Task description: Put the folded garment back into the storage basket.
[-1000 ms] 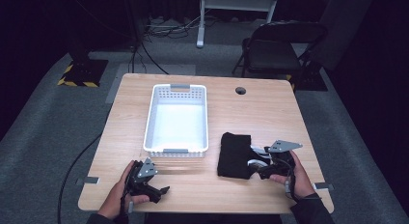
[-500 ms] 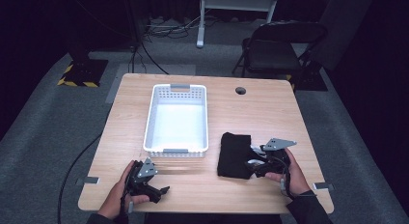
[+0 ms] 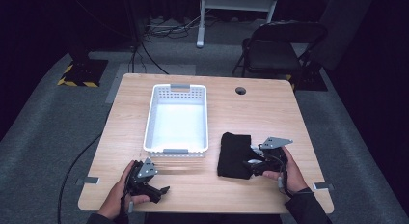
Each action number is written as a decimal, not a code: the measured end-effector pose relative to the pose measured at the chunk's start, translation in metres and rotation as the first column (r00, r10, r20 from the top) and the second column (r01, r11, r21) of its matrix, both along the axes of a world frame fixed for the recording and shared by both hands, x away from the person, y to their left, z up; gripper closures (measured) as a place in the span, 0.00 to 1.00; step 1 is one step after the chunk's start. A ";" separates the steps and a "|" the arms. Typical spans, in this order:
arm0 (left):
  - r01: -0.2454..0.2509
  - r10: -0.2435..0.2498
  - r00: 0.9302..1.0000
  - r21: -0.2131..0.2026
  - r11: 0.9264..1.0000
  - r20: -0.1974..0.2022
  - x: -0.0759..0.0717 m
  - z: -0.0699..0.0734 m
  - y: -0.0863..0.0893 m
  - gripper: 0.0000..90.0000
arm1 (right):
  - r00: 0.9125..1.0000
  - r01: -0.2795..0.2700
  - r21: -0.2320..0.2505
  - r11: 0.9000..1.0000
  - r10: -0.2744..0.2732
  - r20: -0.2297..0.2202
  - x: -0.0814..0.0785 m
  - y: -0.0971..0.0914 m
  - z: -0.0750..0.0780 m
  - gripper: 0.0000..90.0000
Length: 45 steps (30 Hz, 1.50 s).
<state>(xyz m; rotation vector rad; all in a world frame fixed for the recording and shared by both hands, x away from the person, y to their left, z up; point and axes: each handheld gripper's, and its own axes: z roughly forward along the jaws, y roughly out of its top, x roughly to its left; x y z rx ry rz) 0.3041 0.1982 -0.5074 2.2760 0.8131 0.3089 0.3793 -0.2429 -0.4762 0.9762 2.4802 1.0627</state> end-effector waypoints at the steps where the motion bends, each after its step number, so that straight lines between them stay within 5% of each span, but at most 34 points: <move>1: 0.001 -0.001 1.000 0.000 1.000 0.000 0.000 0.000 0.000 0.00 | 1.000 -0.001 -0.001 1.000 0.001 -0.001 0.001 0.001 -0.001 0.06; 33: 0.001 -0.001 1.000 -0.001 1.000 -0.001 0.000 0.000 0.000 0.00 | 0.999 0.003 -0.016 1.000 -0.003 -0.048 0.024 0.016 -0.012 0.01; 43: 0.001 -0.001 1.000 0.000 1.000 0.000 0.000 0.000 0.000 0.00 | 0.997 -0.003 0.023 1.000 0.004 -0.076 0.029 0.014 -0.018 0.01; 45: 0.000 0.000 1.000 0.000 1.000 0.000 0.000 0.000 0.000 0.00 | 0.994 0.006 0.045 0.999 -0.001 -0.110 0.030 0.012 -0.020 0.01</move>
